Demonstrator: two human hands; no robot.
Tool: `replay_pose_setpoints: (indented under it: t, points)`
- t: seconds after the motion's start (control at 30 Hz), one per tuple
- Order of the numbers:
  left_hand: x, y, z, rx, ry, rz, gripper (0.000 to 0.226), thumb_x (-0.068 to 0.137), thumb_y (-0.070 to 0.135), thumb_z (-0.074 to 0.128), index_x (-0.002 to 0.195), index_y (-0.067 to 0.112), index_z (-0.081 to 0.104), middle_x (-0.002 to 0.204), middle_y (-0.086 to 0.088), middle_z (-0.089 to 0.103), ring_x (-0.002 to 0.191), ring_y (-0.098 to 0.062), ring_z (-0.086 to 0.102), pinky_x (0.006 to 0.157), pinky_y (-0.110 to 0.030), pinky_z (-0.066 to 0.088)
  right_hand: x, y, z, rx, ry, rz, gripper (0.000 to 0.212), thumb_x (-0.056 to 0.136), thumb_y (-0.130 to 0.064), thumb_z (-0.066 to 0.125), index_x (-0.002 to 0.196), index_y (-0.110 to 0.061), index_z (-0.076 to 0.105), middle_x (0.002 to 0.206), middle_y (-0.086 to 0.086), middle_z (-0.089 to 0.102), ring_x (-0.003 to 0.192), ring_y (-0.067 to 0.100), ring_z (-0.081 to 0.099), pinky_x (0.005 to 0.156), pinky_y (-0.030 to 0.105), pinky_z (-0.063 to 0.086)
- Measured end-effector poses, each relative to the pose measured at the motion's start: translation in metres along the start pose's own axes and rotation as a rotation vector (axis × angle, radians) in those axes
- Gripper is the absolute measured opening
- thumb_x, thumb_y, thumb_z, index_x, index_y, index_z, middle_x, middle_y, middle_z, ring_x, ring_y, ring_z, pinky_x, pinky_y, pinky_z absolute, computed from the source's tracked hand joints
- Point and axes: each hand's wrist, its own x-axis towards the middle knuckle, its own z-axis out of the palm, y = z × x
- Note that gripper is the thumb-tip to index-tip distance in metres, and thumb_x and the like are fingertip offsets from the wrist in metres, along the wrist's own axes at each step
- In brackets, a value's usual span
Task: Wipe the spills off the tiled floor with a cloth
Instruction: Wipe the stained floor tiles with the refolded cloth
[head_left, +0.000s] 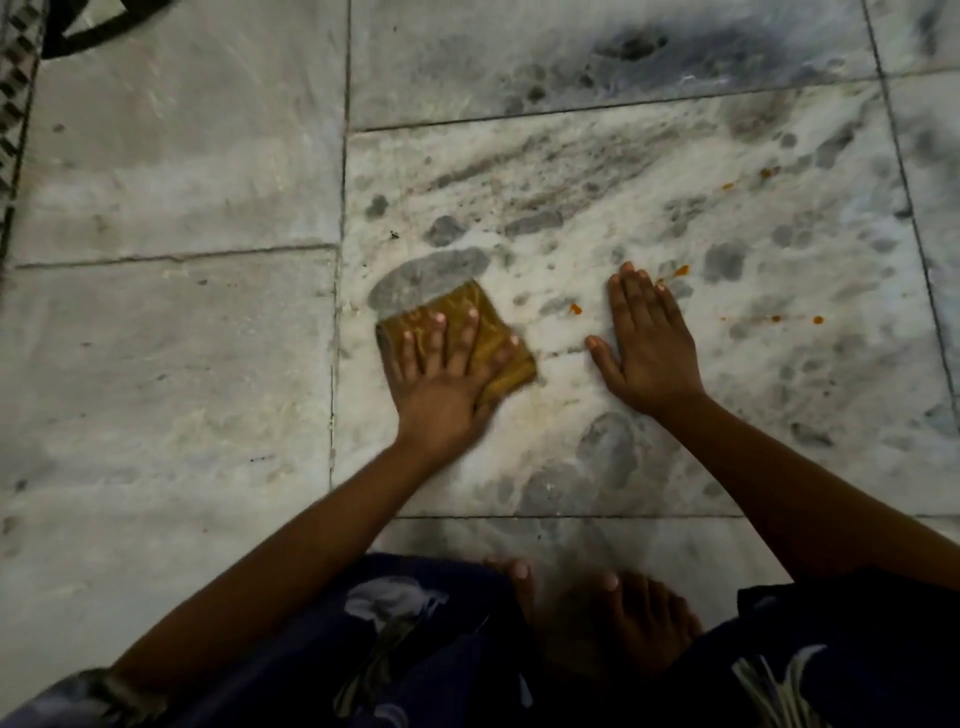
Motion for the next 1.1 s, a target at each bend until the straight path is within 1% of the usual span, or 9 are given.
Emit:
replay_pose_setpoints:
  t: [0.17, 0.33, 0.47, 0.63, 0.77, 0.87, 0.93, 1.03, 1.1]
  points:
    - [-0.062, -0.007, 0.009, 0.075, 0.024, 0.337, 0.055, 0.089, 0.054, 0.03, 0.142, 0.044, 0.022, 0.151, -0.005, 0.024, 0.132, -0.046, 0.032, 0.101, -0.069, 0.01, -0.001, 0.0, 0.0, -0.003, 0.007, -0.004, 0.072, 0.092, -0.049, 0.027, 0.146, 0.0, 0.024, 0.153, 0.02, 0.021, 0.143, 0.031, 0.019, 0.118, 0.037, 0.007]
    - [-0.016, -0.059, -0.009, -0.04, 0.056, 0.107, 0.055, 0.089, 0.054, 0.024, 0.142, 0.039, 0.023, 0.153, -0.008, 0.017, 0.14, -0.043, 0.014, 0.107, -0.066, 0.003, 0.0, 0.0, 0.001, 0.002, -0.002, -0.005, 0.071, 0.093, -0.046, 0.031, 0.145, 0.0, 0.024, 0.153, 0.02, 0.02, 0.143, 0.03, 0.019, 0.117, 0.035, 0.005]
    - [0.055, -0.033, -0.02, -0.062, 0.028, 0.008, 0.054, 0.089, 0.057, 0.023, 0.14, 0.046, 0.01, 0.157, 0.0, 0.01, 0.144, -0.032, 0.003, 0.11, -0.054, -0.004, -0.011, 0.001, -0.007, 0.016, 0.019, 0.057, 0.068, 0.092, -0.045, 0.026, 0.144, -0.001, 0.028, 0.152, 0.019, 0.024, 0.142, 0.031, 0.022, 0.116, 0.037, 0.008]
    - [0.085, 0.021, -0.02, -0.071, -0.025, 0.117, 0.052, 0.095, 0.048, 0.032, 0.143, 0.044, 0.013, 0.158, 0.001, 0.001, 0.145, -0.027, -0.004, 0.111, -0.052, -0.007, -0.051, 0.023, -0.008, 0.034, 0.072, 0.206, 0.068, 0.092, -0.045, 0.026, 0.145, -0.002, 0.026, 0.153, 0.016, 0.023, 0.142, 0.029, 0.022, 0.115, 0.038, 0.008]
    - [0.055, 0.044, -0.015, -0.048, -0.033, 0.365, 0.053, 0.091, 0.052, 0.022, 0.141, 0.045, 0.008, 0.156, 0.004, 0.006, 0.145, -0.027, 0.004, 0.111, -0.047, -0.011, -0.069, 0.039, -0.008, 0.061, 0.074, 0.351, 0.076, 0.089, -0.054, 0.016, 0.148, -0.006, 0.013, 0.157, 0.012, 0.011, 0.145, 0.024, 0.009, 0.116, 0.034, -0.003]
    - [0.043, 0.016, -0.013, 0.035, 0.034, 0.5, 0.055, 0.09, 0.06, 0.02, 0.142, 0.04, 0.017, 0.152, 0.0, 0.023, 0.14, -0.032, 0.023, 0.108, -0.061, 0.0, -0.078, 0.044, -0.006, 0.059, 0.078, 0.383, 0.078, 0.087, -0.057, 0.011, 0.148, -0.008, 0.007, 0.157, 0.01, 0.005, 0.146, 0.022, 0.004, 0.117, 0.034, -0.003]
    - [0.057, -0.001, -0.019, 0.036, 0.028, 0.422, 0.061, 0.087, 0.067, 0.013, 0.141, 0.04, 0.02, 0.152, -0.005, 0.028, 0.138, -0.037, 0.027, 0.105, -0.067, 0.003, -0.085, 0.047, -0.005, 0.043, 0.078, 0.387, 0.079, 0.087, -0.057, 0.011, 0.148, -0.007, 0.01, 0.157, 0.011, 0.007, 0.146, 0.023, 0.007, 0.116, 0.034, -0.003]
    - [0.097, 0.003, -0.025, -0.008, -0.047, 0.2, 0.061, 0.083, 0.072, 0.011, 0.139, 0.05, 0.0, 0.158, 0.003, 0.006, 0.144, -0.03, 0.005, 0.106, -0.062, -0.007, -0.092, 0.051, -0.002, 0.042, 0.048, 0.354, 0.079, 0.087, -0.058, 0.011, 0.148, -0.008, 0.01, 0.157, 0.011, 0.006, 0.145, 0.019, 0.003, 0.116, 0.032, -0.004]
    - [0.117, 0.026, -0.026, -0.008, -0.092, 0.174, 0.058, 0.088, 0.069, 0.019, 0.14, 0.052, 0.0, 0.158, 0.004, -0.002, 0.144, -0.028, -0.004, 0.107, -0.06, -0.007, -0.093, 0.054, -0.003, 0.04, 0.027, 0.336, 0.079, 0.087, -0.059, 0.01, 0.149, -0.01, 0.007, 0.157, 0.009, 0.003, 0.144, 0.016, -0.002, 0.115, 0.031, -0.007]
